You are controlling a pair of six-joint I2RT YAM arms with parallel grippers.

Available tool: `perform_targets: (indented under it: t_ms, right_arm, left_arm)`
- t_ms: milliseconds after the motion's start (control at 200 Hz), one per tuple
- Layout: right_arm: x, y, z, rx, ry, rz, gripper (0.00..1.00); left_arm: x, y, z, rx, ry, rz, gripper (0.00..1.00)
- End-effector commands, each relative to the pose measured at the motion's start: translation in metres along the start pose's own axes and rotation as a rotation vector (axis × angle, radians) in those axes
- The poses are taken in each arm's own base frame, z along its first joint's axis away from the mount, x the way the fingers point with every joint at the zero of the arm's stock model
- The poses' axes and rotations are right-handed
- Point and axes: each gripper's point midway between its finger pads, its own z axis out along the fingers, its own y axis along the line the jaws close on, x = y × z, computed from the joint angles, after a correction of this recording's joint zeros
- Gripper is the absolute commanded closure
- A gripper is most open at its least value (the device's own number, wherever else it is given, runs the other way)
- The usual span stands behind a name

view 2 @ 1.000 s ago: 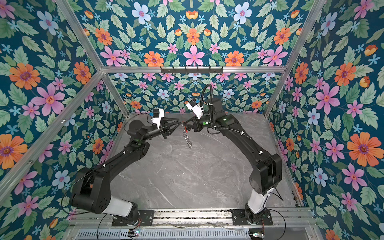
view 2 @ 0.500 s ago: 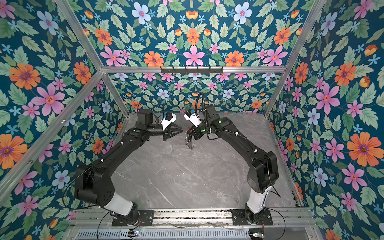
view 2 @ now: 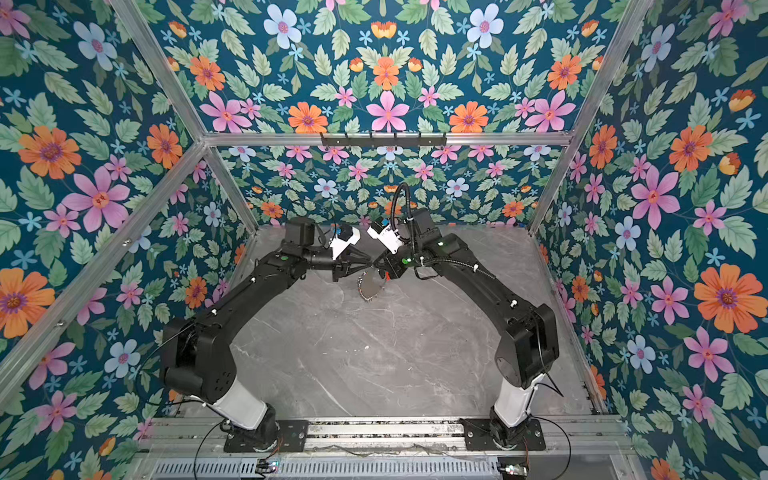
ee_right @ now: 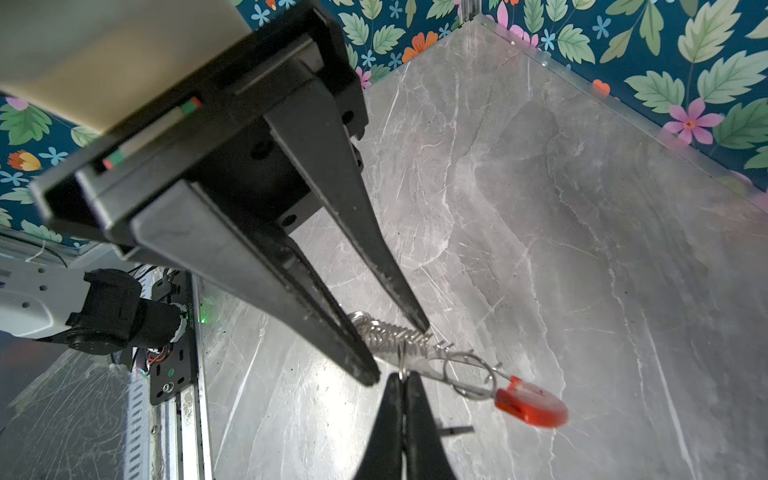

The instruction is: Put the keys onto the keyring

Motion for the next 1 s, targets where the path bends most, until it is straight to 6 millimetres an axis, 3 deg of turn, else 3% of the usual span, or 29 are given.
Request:
perform_targets:
  t_ms: [0, 105, 245, 570, 995]
  right_arm:
    - [-0.008, 0.006, -0.005, -0.019, -0.024, -0.035, 1.0]
    - [-0.009, 0.009, -0.006, -0.033, -0.029, -0.039, 1.0]
    - [-0.011, 0.01, -0.007, -0.035, -0.035, -0.039, 1.0]
    - [-0.012, 0.009, -0.008, -0.028, -0.039, -0.039, 1.0]
    - [-0.013, 0.019, -0.002, -0.077, -0.024, -0.026, 1.0]
  left_arm:
    - [-0.003, -0.001, 0.0, 0.011, -0.005, 0.004, 0.75]
    - [-0.003, 0.001, 0.001, 0.015, -0.003, -0.001, 0.75]
    - [-0.003, 0.0, 0.003, 0.04, -0.005, -0.018, 0.83]
    - [0.003, -0.005, 0.0, 0.057, 0.008, -0.033, 0.79]
    - [-0.006, -0.015, -0.001, 0.113, -0.037, 0.006, 0.87]
